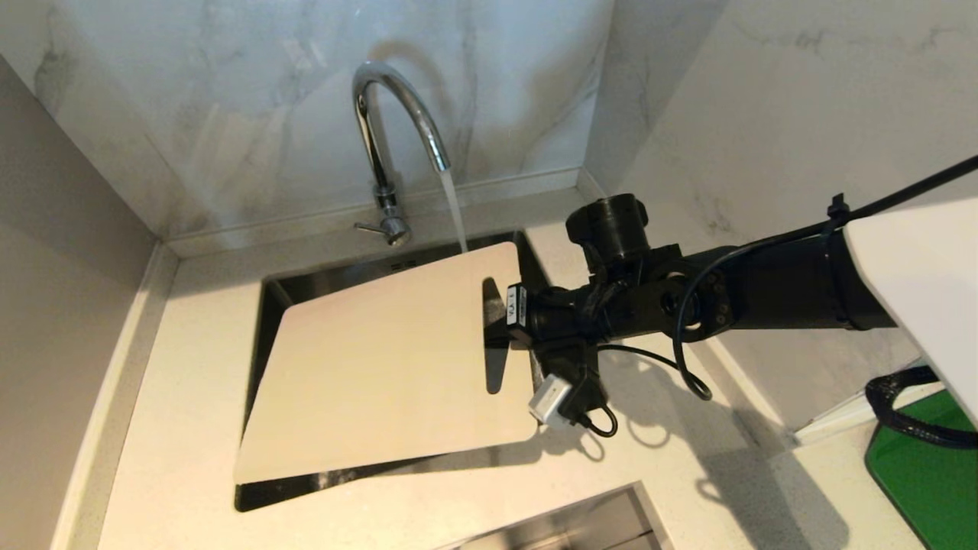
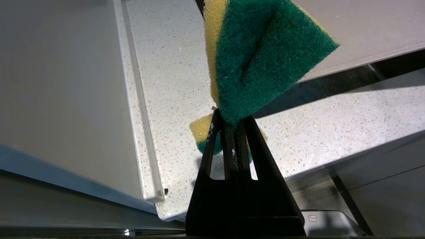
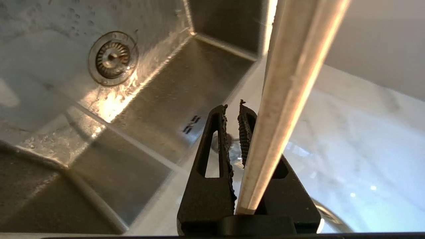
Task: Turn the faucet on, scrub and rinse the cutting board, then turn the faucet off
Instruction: Scrub the cutting board underwater, then put down the cutting board
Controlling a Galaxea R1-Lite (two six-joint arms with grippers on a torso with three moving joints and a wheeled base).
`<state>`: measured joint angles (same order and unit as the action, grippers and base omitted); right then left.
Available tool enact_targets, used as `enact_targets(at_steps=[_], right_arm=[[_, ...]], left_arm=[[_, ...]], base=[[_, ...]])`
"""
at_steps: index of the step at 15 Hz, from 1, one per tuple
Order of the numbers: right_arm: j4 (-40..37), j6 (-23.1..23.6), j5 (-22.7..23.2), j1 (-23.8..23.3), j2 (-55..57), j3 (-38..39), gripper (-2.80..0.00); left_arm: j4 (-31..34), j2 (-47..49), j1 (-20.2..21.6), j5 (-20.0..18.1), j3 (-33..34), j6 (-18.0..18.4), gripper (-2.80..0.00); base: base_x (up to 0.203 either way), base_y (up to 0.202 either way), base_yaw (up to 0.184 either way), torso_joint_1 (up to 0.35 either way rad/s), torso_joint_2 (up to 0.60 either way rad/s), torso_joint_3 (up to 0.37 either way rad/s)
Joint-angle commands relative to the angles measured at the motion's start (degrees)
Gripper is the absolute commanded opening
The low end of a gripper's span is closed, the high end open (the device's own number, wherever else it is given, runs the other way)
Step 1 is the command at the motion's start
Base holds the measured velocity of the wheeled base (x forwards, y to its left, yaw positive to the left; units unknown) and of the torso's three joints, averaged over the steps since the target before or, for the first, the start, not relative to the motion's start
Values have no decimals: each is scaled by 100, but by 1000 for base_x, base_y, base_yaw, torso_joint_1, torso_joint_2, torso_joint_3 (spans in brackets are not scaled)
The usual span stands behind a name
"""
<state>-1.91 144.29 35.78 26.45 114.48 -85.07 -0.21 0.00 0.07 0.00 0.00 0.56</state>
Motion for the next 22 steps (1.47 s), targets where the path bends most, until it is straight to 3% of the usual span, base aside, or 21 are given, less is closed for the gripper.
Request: enact_targets(at_steps=[1, 3, 6, 14, 17, 20, 22], right_arm=[[75, 74, 26, 4, -362, 341, -280], [84, 81, 26, 9, -444, 612, -280], [94, 113, 26, 26, -557, 988, -280], [94, 91, 26, 27, -611, 1001, -280], [94, 82, 26, 27, -611, 1001, -280], [94, 73, 26, 20, -601, 982, -280], [94, 73, 26, 20, -563, 969, -280]], left_arm=[[11, 0, 1, 9, -20, 41, -280], [177, 24, -2, -3, -388, 19, -280], [912, 424, -8, -154, -1298, 2, -280], [1184, 3388, -5, -669, -3786, -58, -280], [1913, 4343, -45, -751, -5132, -71, -280], [2707, 5035, -462, -691, -6198, -75, -280], [2780, 5187, -645, -428, -6351, -65, -280]], base=[[0, 0, 0, 0, 0, 0], [0, 0, 0, 0, 0, 0], [0, 0, 0, 0, 0, 0], [0, 0, 0, 0, 0, 0], [0, 0, 0, 0, 0, 0], [0, 0, 0, 0, 0, 0], [0, 0, 0, 0, 0, 0]])
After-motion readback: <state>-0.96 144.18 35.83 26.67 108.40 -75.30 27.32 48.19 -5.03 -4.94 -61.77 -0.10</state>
